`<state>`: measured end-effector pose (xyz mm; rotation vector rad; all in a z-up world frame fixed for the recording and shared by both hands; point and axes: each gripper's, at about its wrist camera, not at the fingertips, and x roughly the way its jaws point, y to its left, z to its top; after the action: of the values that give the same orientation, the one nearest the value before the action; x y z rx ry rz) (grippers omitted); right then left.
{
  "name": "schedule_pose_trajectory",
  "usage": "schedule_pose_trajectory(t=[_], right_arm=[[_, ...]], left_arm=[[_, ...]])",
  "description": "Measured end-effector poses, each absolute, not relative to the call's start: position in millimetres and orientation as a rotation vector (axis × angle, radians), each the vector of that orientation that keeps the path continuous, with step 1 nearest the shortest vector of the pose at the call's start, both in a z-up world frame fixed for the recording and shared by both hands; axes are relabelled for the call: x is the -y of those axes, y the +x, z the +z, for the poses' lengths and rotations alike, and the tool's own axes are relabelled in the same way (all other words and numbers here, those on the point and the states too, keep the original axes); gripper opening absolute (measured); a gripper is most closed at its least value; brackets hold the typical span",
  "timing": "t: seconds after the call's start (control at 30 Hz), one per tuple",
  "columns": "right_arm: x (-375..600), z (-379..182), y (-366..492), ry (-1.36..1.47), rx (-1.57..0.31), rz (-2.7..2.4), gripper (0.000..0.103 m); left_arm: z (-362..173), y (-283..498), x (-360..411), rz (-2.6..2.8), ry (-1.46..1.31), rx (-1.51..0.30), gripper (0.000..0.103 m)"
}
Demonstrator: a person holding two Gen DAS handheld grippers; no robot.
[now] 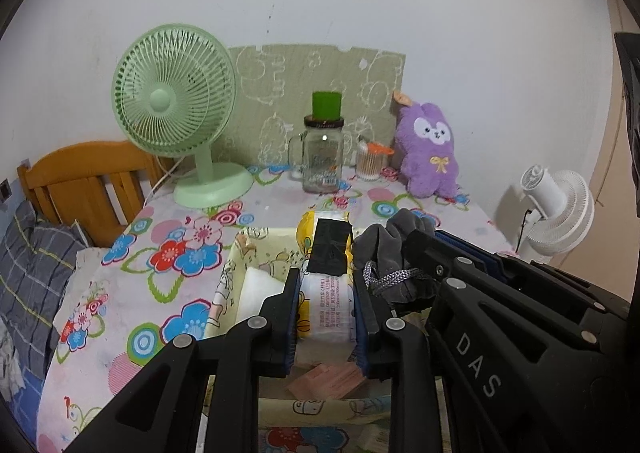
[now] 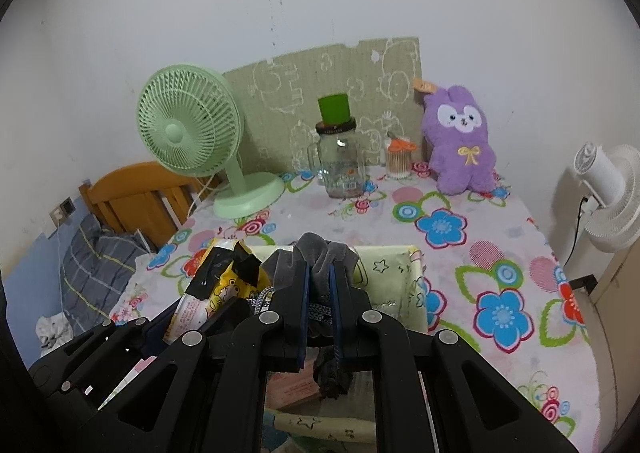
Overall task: Organize soft objects
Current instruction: 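Lower the tissue packet into the basket with the left tool while the right tool releases the glove there, then pull both open tools back out of the basket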
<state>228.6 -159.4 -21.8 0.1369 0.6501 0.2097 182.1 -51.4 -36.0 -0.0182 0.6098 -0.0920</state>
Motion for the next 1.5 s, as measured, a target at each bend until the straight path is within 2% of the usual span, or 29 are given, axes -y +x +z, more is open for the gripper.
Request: schedule_pose_trajectory(t=[0.2, 0.4, 0.6, 0.8, 0.87, 0.93, 1.0, 1.1, 1.23, 1.5], right_arm=[[158.1, -36.6, 238.7, 0.139, -0.682, 0.210, 0.013], [156.3, -46.8, 247.5, 0.141, -0.707, 0.212, 0.012], [154.5, -56.4, 255.1, 0.153, -0.735, 0.229, 0.012], [150.7, -59.8, 259.1, 0.122, -0.736, 0.240, 0.015], [150.8, -60.7, 259.9, 0.117, -0.739, 0.241, 0.024], [151.8, -61.6, 259.2, 0.125, -0.737, 0.240, 0.051], [153.3, -60.4, 256.7, 0.142, -0.721, 0.235, 0.066], [153.1, -57.4, 254.9, 0.134, -0.711, 0.229, 0.070], [152.3, -53.0, 250.8, 0.122, -0.704, 0.221, 0.081], [153.4, -41.0, 234.4, 0.102, -0.685, 0.208, 0.090]], left_arm=[[-46.0, 186.5, 48.6, -0.071, -0.022, -0.642, 0.040], [-54.0, 193.8, 43.7, -0.053, -0.031, -0.673, 0.051], [-59.5, 198.7, 40.2, -0.044, -0.027, -0.696, 0.055], [-63.6, 202.0, 38.2, -0.043, -0.029, -0.710, 0.067], [-64.5, 202.7, 39.0, -0.046, -0.028, -0.714, 0.069], [-65.2, 203.2, 39.0, -0.052, -0.030, -0.716, 0.074], [-64.6, 202.7, 38.4, -0.054, -0.032, -0.712, 0.078], [-63.8, 201.8, 37.7, -0.053, -0.035, -0.710, 0.083], [-61.6, 198.8, 37.4, -0.060, -0.038, -0.703, 0.086], [-53.6, 187.2, 39.0, -0.066, -0.032, -0.680, 0.091]])
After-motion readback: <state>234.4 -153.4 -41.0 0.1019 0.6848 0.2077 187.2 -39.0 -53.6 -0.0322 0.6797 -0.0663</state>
